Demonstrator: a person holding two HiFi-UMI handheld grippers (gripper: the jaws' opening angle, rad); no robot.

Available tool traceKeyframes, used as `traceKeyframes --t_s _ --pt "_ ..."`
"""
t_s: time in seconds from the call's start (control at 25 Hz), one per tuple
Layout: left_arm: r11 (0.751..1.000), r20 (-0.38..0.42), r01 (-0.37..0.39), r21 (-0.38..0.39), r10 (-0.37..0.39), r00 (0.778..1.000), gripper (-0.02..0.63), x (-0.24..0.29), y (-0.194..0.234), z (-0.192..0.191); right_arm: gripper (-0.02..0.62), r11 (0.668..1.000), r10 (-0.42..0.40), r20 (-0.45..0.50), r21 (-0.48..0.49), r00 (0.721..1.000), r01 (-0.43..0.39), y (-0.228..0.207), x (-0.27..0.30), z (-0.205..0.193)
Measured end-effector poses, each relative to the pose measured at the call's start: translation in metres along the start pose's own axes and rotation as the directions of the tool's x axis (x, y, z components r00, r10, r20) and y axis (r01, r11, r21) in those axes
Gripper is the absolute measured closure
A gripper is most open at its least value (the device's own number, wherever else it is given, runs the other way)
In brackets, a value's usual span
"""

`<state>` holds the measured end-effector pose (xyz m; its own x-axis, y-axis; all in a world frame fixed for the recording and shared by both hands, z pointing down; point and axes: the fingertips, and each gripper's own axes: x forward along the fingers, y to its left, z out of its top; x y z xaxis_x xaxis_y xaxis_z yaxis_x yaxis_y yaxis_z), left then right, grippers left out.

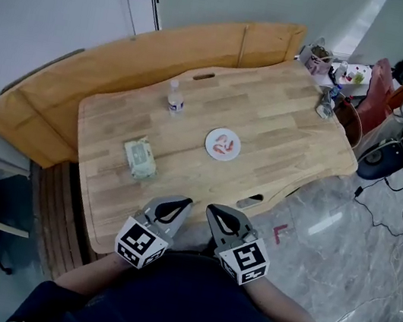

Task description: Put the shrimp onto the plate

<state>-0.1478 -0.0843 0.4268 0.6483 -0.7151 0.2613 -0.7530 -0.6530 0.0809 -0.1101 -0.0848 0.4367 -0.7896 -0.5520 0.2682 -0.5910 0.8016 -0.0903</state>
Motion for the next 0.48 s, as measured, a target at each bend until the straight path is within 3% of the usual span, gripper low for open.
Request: traceKeyframes --t_s 0.48 --pt "1.000 0.002 0.016 0.025 -0.016 1.000 0.600 -0.0019 -0.0057 0.0035 0.586 1.000 -0.005 -0.002 0.012 1.000 0.005 0.0038 -0.0031 0.0010"
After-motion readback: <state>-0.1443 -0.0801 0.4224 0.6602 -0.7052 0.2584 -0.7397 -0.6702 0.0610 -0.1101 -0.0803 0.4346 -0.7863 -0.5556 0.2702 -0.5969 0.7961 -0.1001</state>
